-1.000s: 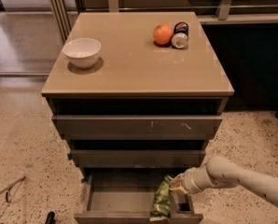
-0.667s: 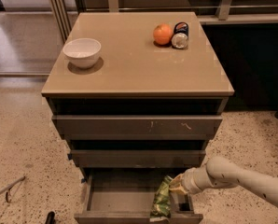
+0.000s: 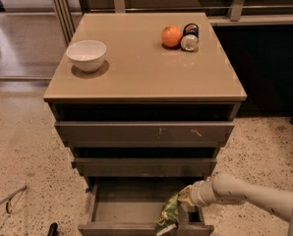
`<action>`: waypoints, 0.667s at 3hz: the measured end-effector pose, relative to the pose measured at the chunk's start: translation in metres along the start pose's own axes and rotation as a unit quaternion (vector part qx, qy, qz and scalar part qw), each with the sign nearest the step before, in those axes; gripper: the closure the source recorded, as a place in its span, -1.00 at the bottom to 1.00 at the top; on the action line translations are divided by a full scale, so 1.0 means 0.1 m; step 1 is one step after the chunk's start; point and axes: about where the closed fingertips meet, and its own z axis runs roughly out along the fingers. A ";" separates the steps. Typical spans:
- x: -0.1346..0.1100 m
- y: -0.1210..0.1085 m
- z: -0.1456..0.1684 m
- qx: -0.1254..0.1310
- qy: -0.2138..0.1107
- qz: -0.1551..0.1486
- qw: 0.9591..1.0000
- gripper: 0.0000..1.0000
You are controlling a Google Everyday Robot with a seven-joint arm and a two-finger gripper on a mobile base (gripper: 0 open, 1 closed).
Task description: Place green jalapeno chip bag into bottom drawer
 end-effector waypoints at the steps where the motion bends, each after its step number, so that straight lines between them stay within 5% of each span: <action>1: 0.15 -0.13 0.22 0.035 0.012 0.014 0.999 1.00; 2: 0.41 -0.47 0.62 0.095 0.031 0.041 0.994 1.00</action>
Offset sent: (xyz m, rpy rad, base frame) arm 0.0499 -0.0199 -0.0767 -0.1426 -0.0981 -0.2246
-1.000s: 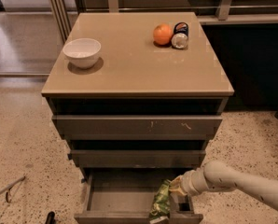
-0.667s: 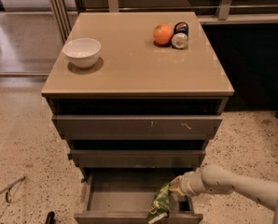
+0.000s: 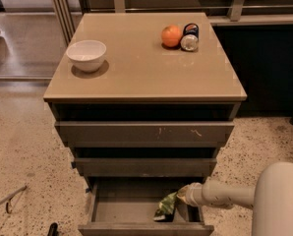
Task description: Place green jalapeno chip bag into bottom drawer
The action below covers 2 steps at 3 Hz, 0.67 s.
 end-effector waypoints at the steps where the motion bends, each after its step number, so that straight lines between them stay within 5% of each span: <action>1: 0.00 0.00 0.00 0.000 0.000 0.000 1.000 1.00; 2: 0.00 0.00 0.00 0.000 0.000 0.000 1.000 0.77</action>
Offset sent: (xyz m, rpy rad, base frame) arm 0.0000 0.0000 0.0000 0.0000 0.0000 0.0000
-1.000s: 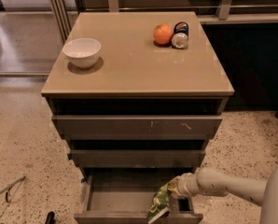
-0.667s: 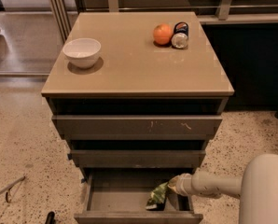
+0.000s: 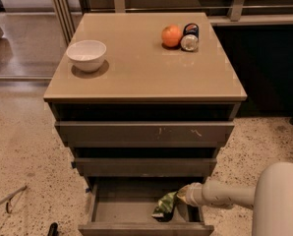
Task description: Place green jalapeno chip bag into bottom drawer
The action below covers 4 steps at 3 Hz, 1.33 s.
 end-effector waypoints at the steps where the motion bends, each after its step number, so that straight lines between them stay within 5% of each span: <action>1: 0.00 0.00 0.00 0.000 0.000 0.000 1.000 0.30; 4: 0.00 0.00 0.00 0.000 0.000 0.000 1.000 -1.00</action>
Offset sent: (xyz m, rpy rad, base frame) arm 0.0000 0.0000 0.0000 0.0000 0.0000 0.0000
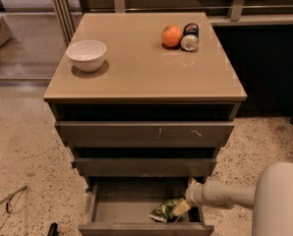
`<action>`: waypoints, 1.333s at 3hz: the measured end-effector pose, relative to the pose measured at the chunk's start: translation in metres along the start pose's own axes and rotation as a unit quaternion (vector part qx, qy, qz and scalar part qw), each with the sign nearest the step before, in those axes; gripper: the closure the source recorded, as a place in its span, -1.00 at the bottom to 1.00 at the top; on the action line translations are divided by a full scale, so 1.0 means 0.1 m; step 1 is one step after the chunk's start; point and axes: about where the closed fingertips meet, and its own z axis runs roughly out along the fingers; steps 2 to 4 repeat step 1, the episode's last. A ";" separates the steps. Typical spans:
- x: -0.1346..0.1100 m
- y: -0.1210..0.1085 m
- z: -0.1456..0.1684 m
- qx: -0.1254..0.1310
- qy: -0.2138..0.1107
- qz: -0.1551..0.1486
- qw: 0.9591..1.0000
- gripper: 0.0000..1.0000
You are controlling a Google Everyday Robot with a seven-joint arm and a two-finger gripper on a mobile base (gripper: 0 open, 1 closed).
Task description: Place green jalapeno chip bag into bottom drawer
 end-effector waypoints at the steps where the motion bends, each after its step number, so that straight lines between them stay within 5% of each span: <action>1: 0.00 0.00 0.00 0.000 0.000 0.000 1.000 -1.00; 4: 0.00 0.00 0.00 0.000 0.000 0.000 1.000 -1.00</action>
Offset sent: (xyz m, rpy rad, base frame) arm 0.0000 0.0000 0.0000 0.0000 0.0000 0.0000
